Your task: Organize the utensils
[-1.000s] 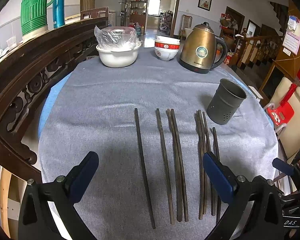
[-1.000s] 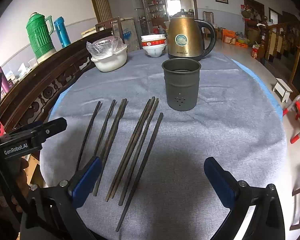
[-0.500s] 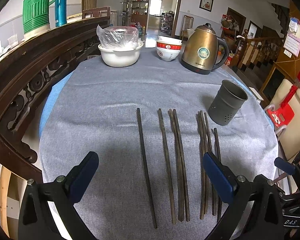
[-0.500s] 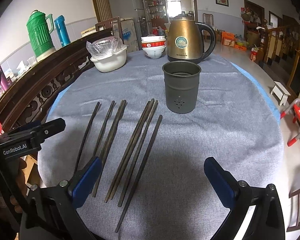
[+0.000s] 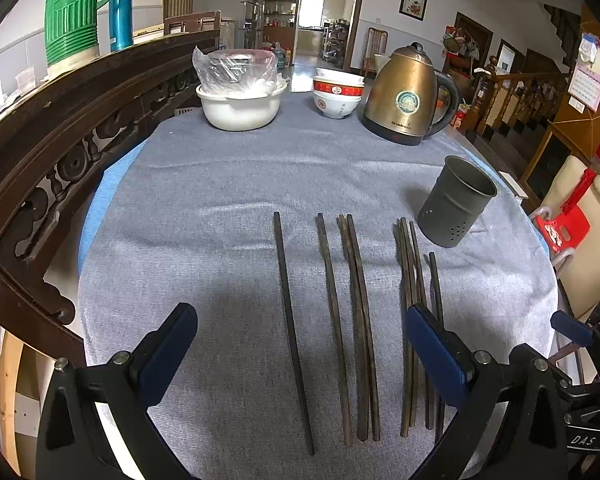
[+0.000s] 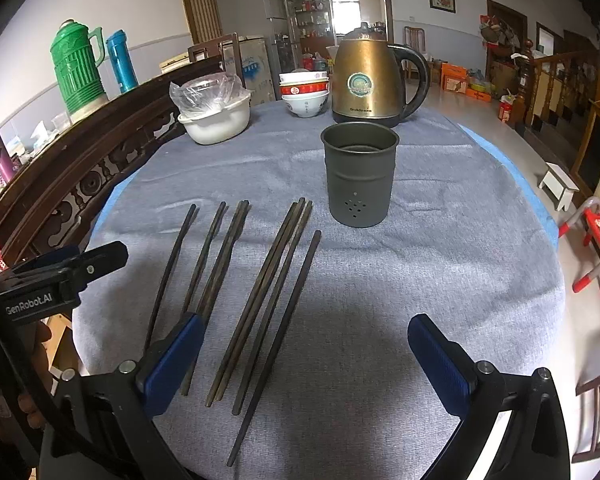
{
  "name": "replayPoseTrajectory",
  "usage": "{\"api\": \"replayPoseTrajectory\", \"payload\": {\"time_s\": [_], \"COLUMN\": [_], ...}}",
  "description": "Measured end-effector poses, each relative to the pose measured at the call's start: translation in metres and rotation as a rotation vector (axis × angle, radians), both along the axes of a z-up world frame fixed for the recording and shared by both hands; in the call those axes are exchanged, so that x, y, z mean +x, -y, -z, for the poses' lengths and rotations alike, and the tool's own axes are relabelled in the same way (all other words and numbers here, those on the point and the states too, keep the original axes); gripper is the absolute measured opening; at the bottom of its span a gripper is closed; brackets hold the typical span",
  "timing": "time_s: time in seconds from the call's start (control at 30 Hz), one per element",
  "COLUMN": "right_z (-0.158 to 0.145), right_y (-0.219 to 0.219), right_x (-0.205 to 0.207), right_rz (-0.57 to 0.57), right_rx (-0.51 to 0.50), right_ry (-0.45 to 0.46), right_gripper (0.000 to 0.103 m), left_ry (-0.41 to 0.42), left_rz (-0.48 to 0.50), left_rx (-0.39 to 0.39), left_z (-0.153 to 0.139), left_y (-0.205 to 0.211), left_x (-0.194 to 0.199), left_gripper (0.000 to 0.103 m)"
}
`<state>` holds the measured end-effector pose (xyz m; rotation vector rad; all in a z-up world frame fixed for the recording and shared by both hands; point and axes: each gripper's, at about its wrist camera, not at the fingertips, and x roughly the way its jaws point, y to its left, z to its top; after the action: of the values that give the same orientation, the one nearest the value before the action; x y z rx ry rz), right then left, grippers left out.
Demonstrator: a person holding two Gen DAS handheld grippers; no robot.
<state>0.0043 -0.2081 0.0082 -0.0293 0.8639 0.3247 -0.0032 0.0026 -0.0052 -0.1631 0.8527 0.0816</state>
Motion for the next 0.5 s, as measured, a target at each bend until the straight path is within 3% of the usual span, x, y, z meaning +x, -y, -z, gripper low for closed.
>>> {"api": "replayPoseTrajectory", "payload": {"time_s": [0.5], "right_z": [0.0023], "right_y": [-0.0007], "right_x": [-0.0001], "right_rz": [0.001], "right_rx": [-0.007], "right_ry": [-0.007], "right_gripper": [0.103], "left_ry": [0.0], "left_rz": [-0.002], "left_rx": [-0.003], "left_z": [0.0009], "left_y": [-0.0009], "left_x": [-0.0012], "left_gripper": [0.103]}}
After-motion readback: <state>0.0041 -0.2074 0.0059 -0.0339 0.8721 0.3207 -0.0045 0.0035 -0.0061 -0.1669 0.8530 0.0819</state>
